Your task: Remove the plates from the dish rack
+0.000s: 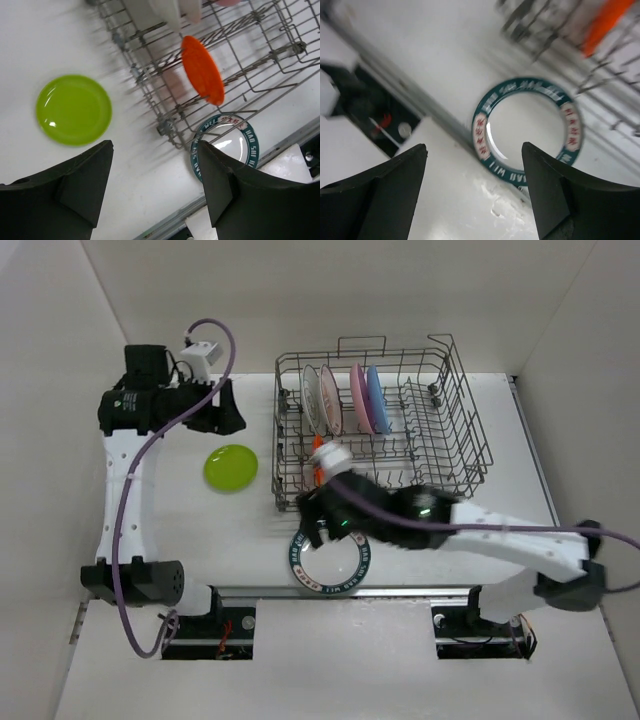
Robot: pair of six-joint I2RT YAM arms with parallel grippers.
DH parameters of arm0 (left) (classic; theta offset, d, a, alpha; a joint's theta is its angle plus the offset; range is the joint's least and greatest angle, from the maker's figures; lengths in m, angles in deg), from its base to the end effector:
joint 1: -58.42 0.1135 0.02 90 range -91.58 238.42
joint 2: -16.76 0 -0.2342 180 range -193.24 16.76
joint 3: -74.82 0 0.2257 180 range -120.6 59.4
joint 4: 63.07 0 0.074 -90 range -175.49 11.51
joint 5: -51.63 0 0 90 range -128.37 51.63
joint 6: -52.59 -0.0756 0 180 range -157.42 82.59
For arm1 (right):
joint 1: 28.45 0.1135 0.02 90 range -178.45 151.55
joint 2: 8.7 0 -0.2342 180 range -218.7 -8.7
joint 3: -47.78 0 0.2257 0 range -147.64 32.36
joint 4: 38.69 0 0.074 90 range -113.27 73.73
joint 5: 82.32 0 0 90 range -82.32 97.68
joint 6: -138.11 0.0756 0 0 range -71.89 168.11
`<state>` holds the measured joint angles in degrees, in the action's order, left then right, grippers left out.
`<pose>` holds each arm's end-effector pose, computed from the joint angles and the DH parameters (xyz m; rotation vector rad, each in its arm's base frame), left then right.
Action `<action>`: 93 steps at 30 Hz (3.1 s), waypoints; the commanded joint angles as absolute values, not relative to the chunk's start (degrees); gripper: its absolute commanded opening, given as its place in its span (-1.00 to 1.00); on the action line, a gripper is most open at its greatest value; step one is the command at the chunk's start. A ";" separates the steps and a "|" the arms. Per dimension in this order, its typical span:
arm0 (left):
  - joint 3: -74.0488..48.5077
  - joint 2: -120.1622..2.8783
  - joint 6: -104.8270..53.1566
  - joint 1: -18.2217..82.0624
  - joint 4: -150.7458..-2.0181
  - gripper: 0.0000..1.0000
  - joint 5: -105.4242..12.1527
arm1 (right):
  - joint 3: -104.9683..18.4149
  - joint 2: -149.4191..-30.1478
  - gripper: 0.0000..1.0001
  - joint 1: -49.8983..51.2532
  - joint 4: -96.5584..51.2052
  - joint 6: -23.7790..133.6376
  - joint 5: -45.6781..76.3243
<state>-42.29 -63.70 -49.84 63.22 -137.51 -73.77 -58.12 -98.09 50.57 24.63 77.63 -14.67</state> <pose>0.2722 -0.0211 0.3961 0.4697 2.0835 -0.5109 0.0915 0.3208 0.3069 -0.8186 2.2155 0.4850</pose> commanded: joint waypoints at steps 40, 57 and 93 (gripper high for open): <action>-63.37 -99.79 -37.51 23.26 -144.67 -1.00 -43.13 | -40.24 -75.59 0.64 12.25 20.67 83.53 -25.10; -69.98 -86.78 -35.83 25.27 -137.46 -1.00 -37.24 | -42.08 -77.95 0.64 11.72 18.75 78.71 -21.94; -52.22 -84.05 -42.60 40.93 -143.00 -0.26 -71.15 | -35.94 -96.94 0.19 -3.31 -2.69 81.78 15.75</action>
<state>-53.28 -86.96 -40.86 40.84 -142.60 -68.64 -36.83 -97.37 -2.60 5.90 80.58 8.28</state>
